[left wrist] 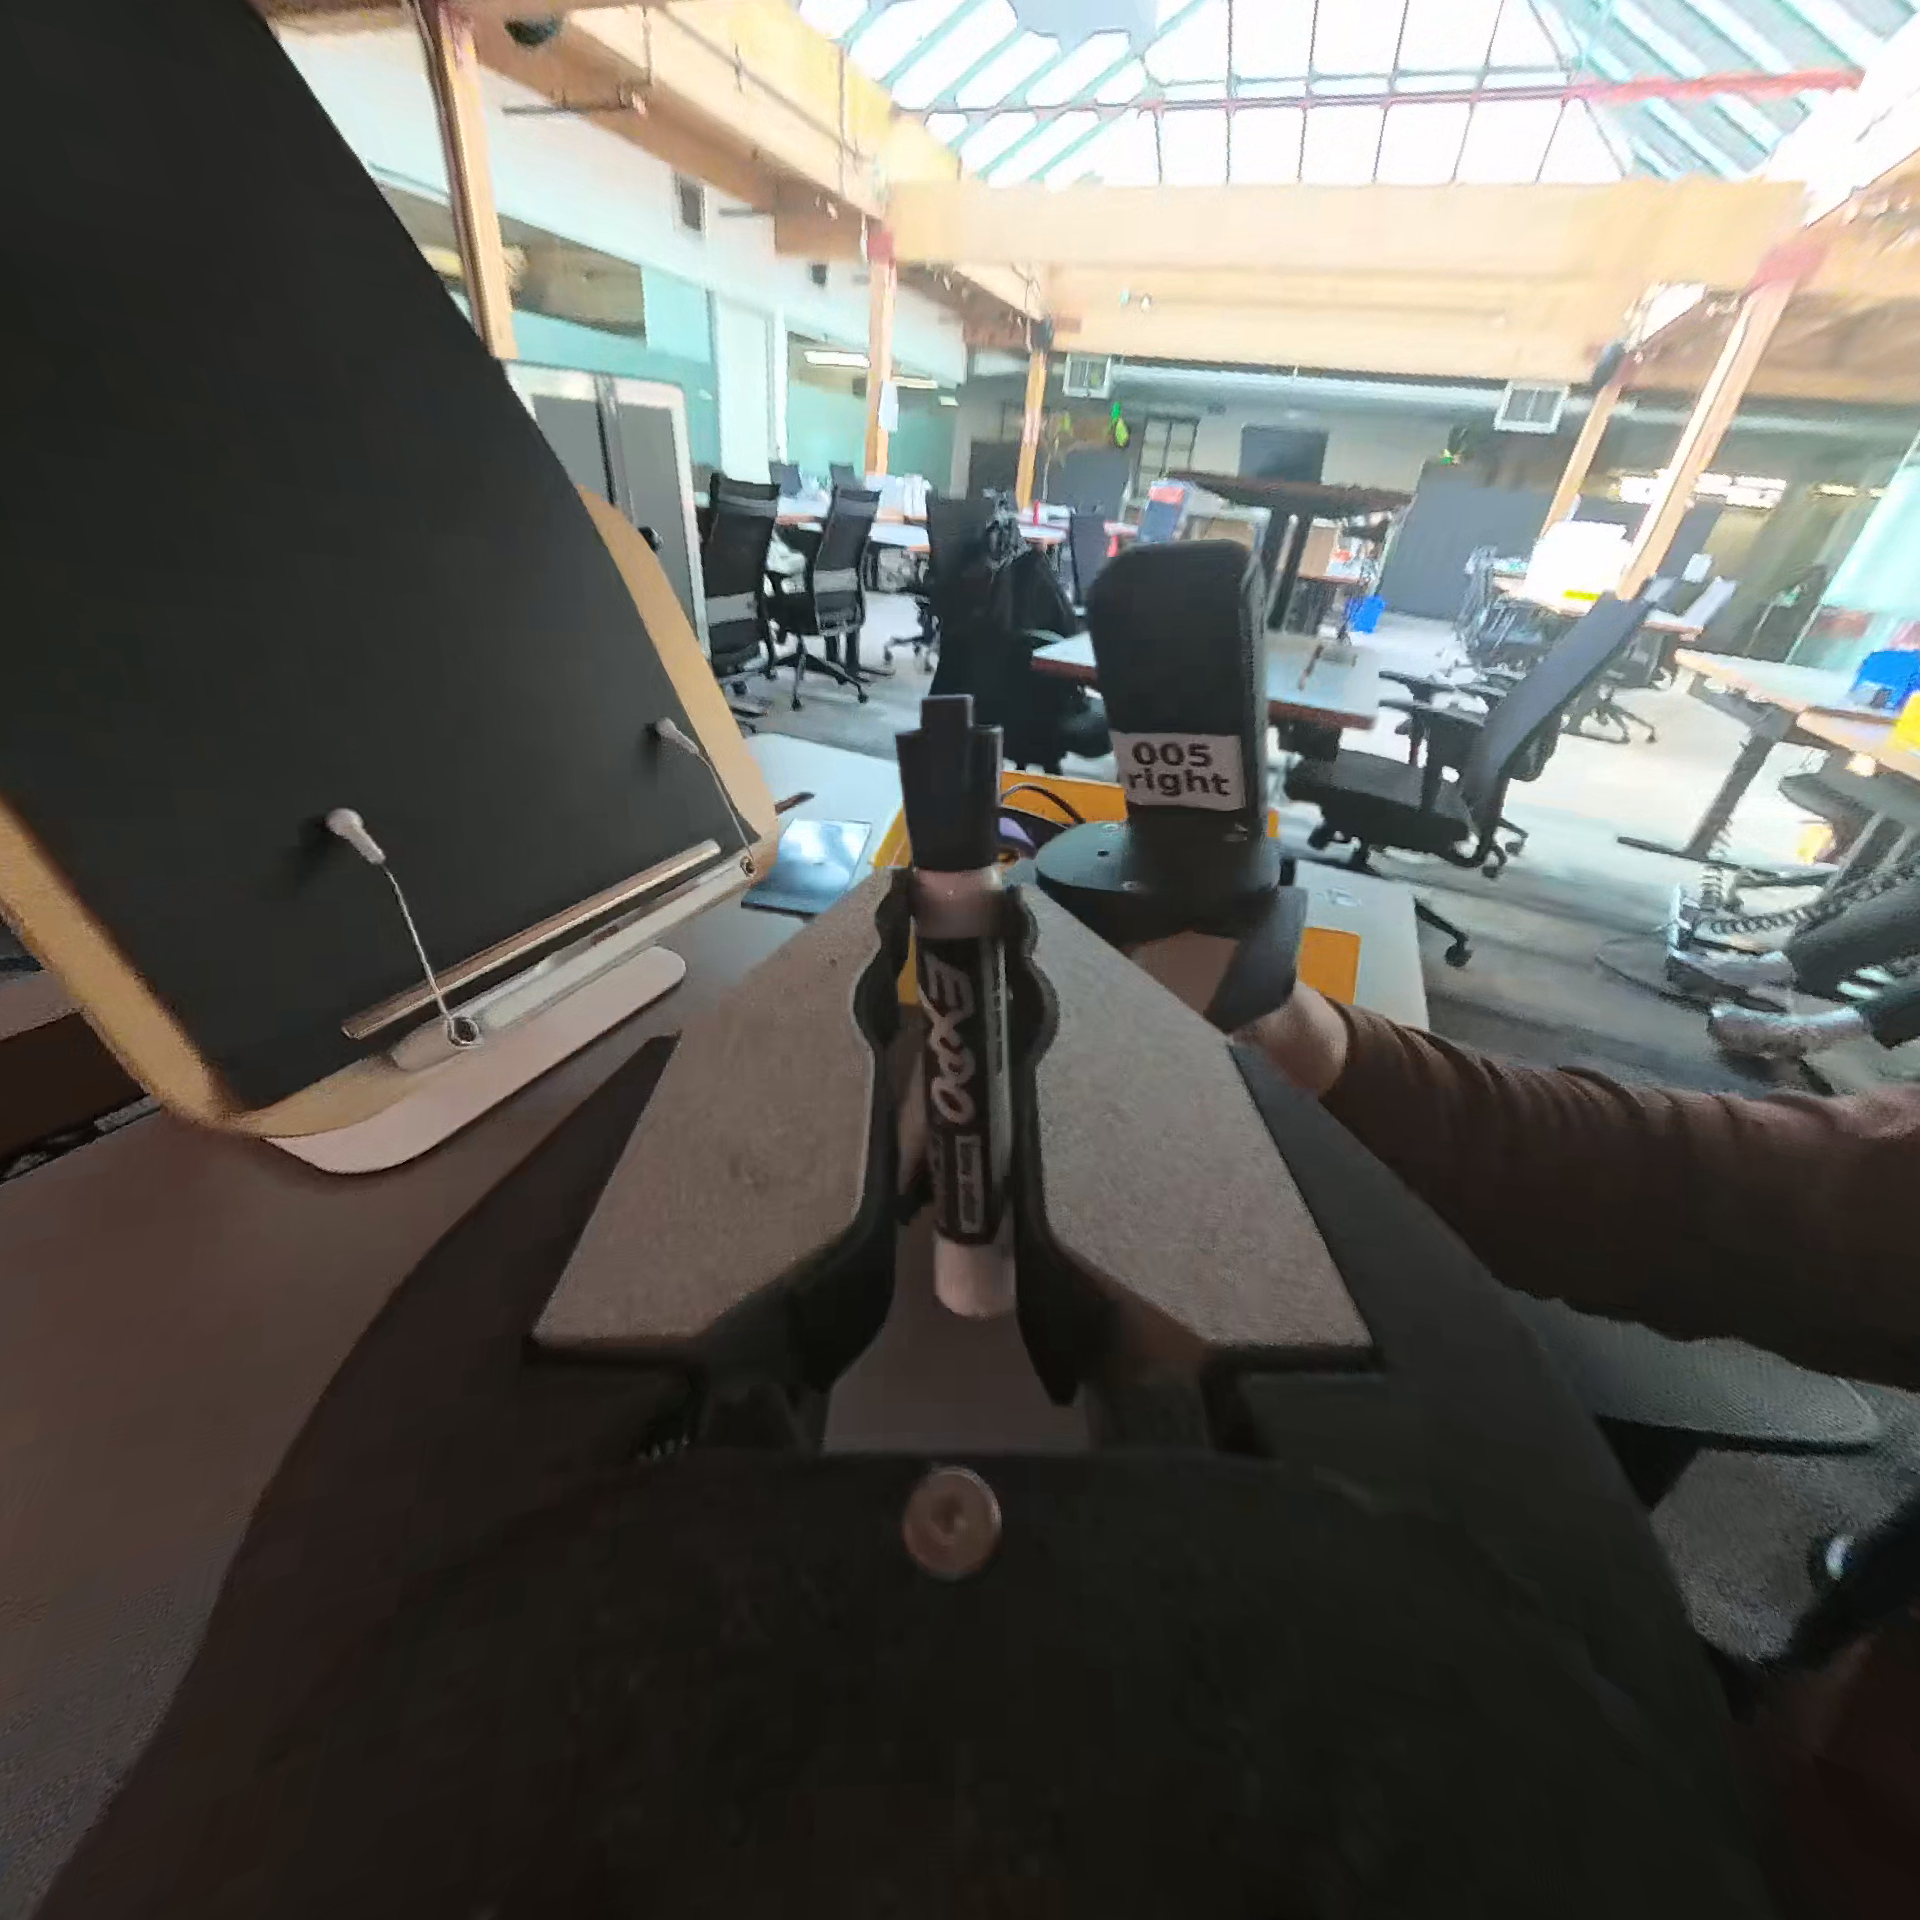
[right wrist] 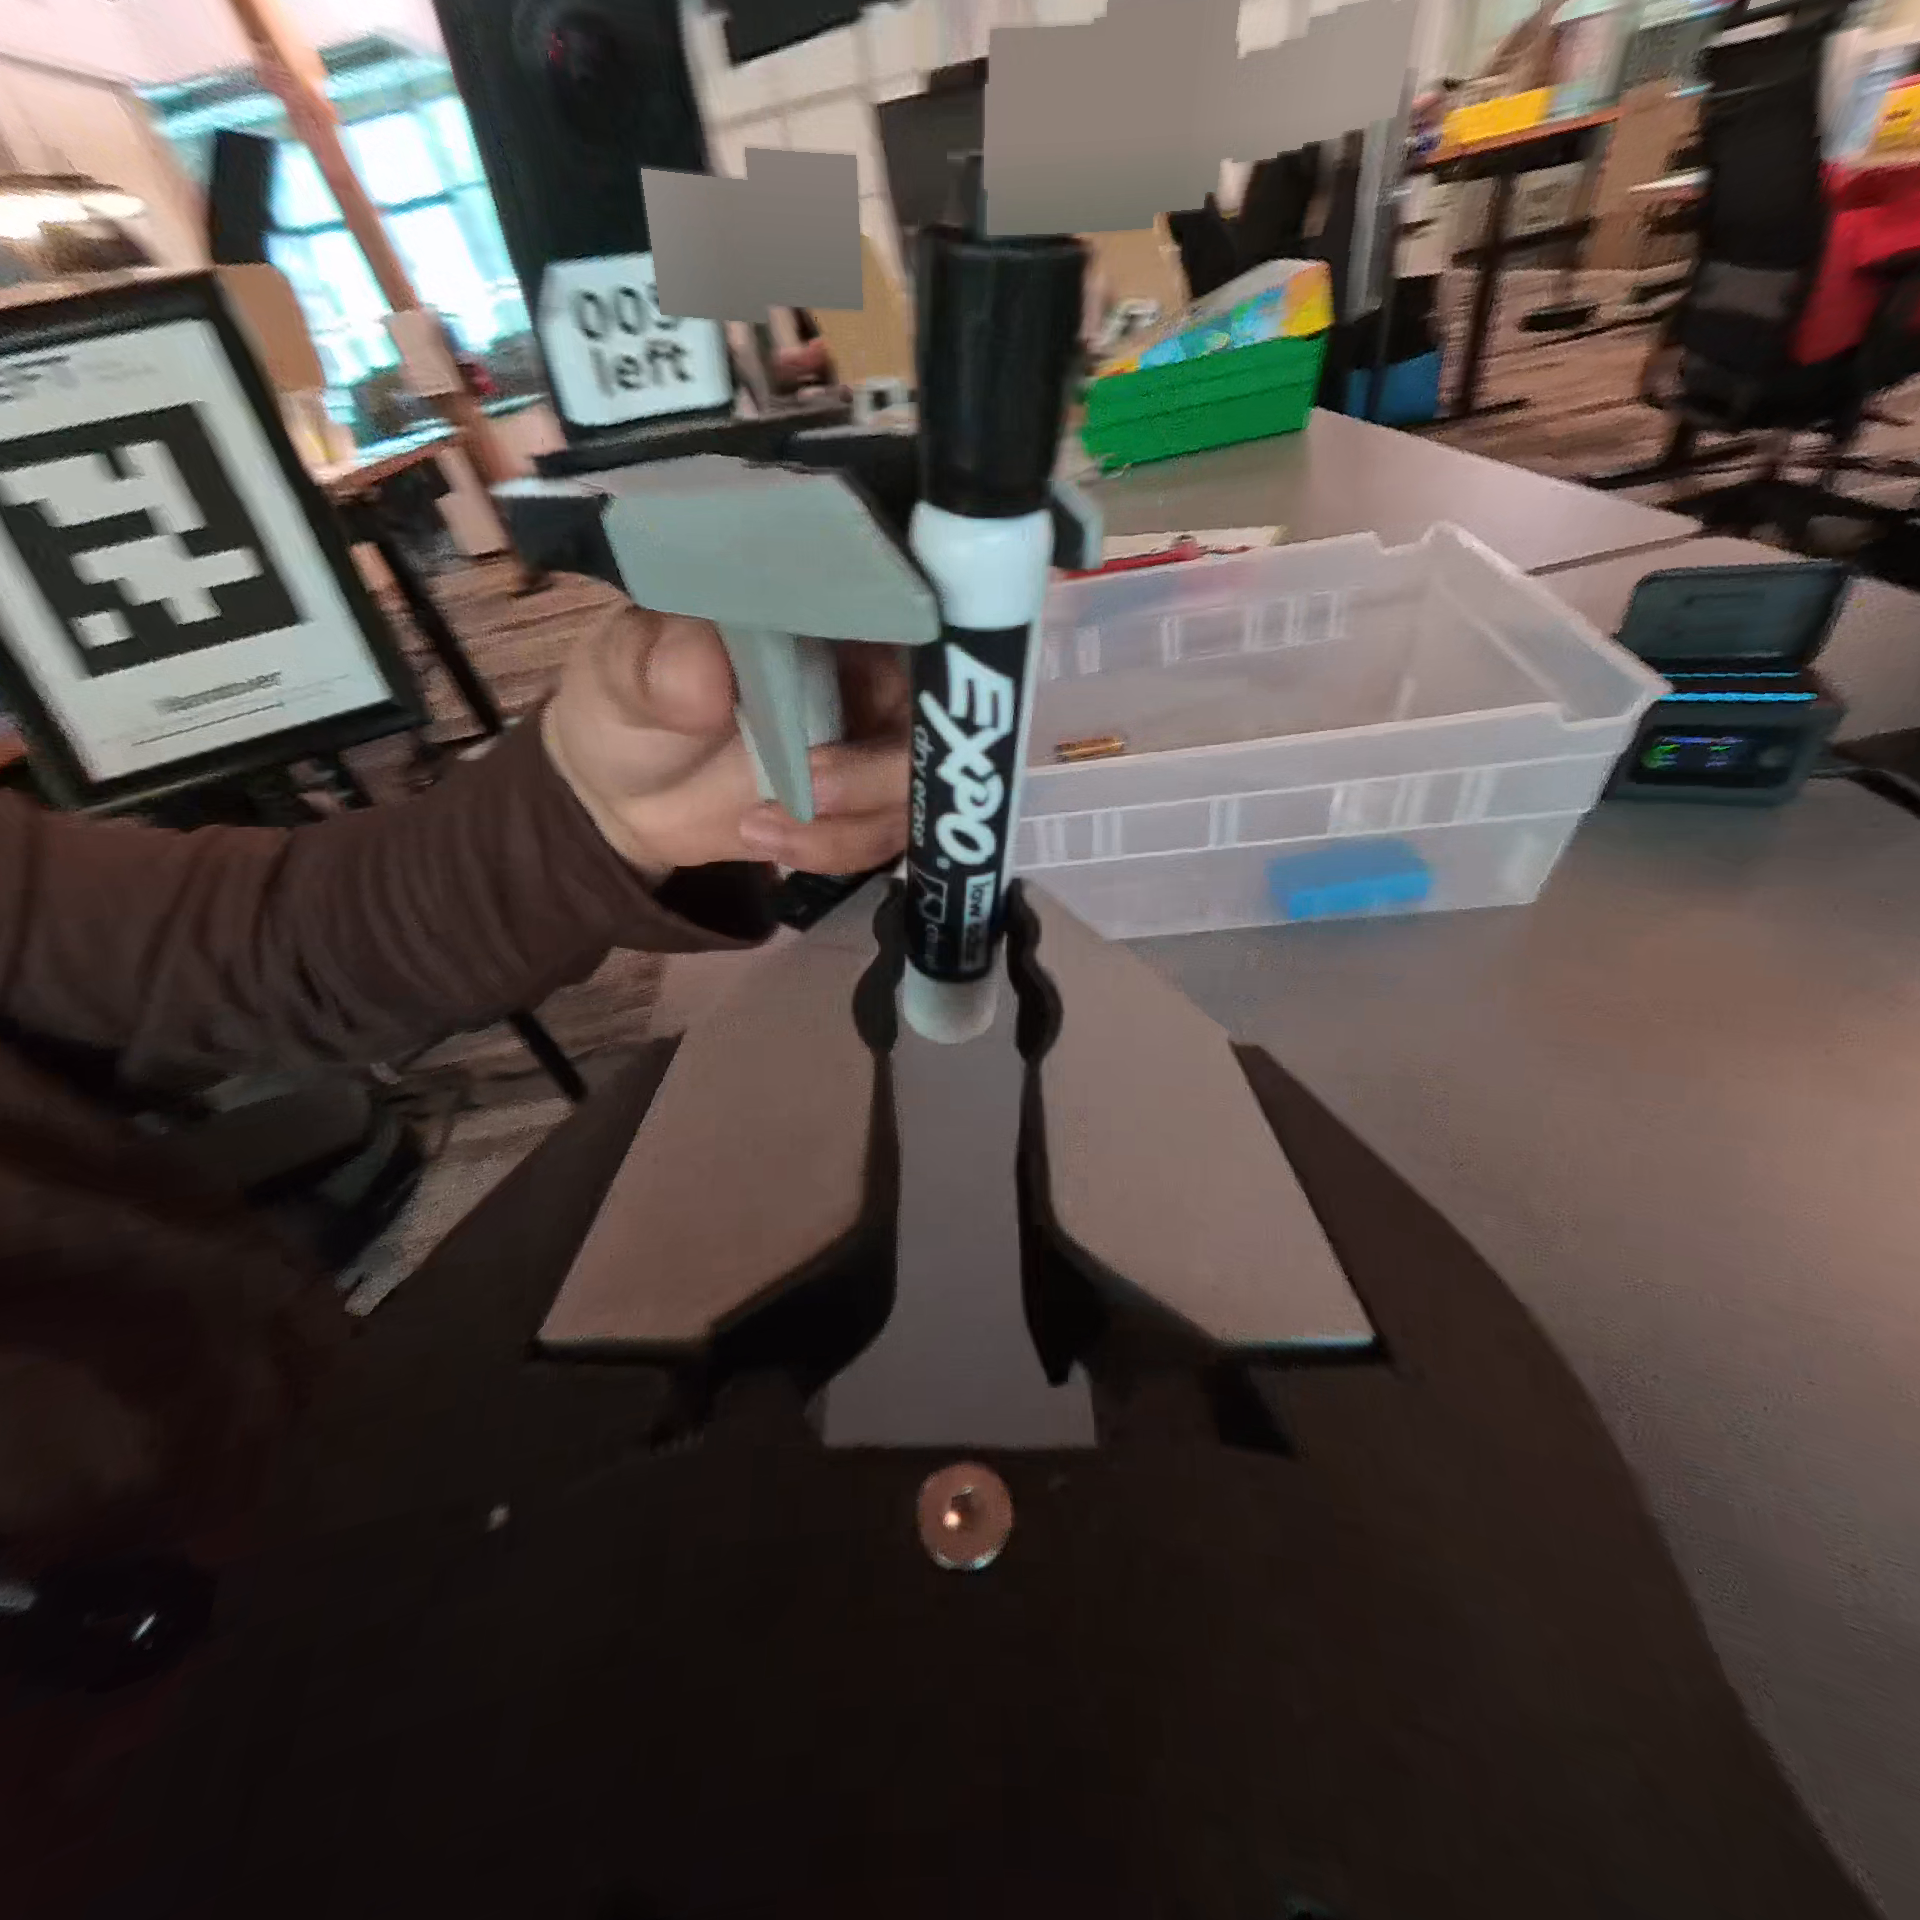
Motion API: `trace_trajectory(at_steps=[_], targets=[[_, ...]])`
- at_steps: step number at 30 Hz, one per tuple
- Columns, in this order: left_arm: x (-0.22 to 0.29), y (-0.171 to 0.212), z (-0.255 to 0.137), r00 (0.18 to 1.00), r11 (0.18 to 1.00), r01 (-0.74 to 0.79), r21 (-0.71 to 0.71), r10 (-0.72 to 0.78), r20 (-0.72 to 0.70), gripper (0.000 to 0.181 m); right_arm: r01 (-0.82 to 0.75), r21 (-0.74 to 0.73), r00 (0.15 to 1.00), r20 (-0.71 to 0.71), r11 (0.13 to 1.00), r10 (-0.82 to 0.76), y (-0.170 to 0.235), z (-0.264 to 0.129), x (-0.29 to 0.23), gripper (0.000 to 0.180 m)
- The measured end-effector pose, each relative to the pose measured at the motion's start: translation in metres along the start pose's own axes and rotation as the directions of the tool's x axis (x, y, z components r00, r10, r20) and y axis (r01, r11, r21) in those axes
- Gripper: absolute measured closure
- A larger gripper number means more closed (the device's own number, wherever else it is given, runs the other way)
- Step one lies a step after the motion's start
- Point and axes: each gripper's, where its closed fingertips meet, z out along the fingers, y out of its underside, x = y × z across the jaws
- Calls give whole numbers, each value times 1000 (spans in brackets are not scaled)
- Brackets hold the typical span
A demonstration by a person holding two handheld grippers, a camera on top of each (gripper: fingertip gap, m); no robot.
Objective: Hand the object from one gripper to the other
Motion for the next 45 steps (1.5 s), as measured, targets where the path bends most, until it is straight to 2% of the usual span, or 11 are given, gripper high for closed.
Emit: trace_trajectory(at_steps=[3, 6, 12, 16, 20, 24, 26, 28, 31, 37, 45], targets=[[-10, 9, -4, 994, 996, 84, 10, -85, 74, 166, 98, -55, 989, -108, 994, -104, 10, -12, 18, 164], [-14, 30, -17, 985, 983, 145, -109, -133, 111, 147, 341, -188, 859, -336, 921, -387, 9, -33, 41, 165], [-35, 51, -37, 879, 897, -196, -396, 339, 334, 133, 490, -620, 471, -404, 614, -784, 31, -59, 78, 164], [-36, 61, -25, 607, 624, -499, -602, 747, 271, 124, 453, -725, 401, -355, 519, -845, 49, -61, 90, 163], [-41, 83, -1, 289, 262, -643, -720, 953, 89, 125, 428, -804, 335, -282, 412, -899, 59, -60, 94, 164], [-58, 104, 15, 12, -52, -677, -734, 997, -82, 165, 440, -771, 396, -294, 461, -870, 64, -55, 89, 164], [-67, 118, 19, 48, -14, -689, -724, 997, -65, 167, 431, -697, 525, -323, 573, -788, 66, -55, 84, 165], [-70, 127, 20, 178, 127, -710, -693, 984, -3, 167, 415, -578, 673, -326, 703, -665, 65, -52, 77, 165], [-67, 133, 23, 276, 244, -728, -640, 960, 52, 167, 359, -483, 786, -304, 798, -538, 63, -56, 77, 165], [-63, 138, 32, 440, 421, -731, -538, 892, 101, 167, 268, -367, 880, -284, 891, -381, 56, -63, 73, 165], [-62, 139, 31, 446, 426, -734, -529, 890, 98, 167, 199, -333, 917, -269, 922, -295, 55, -64, 71, 165]])
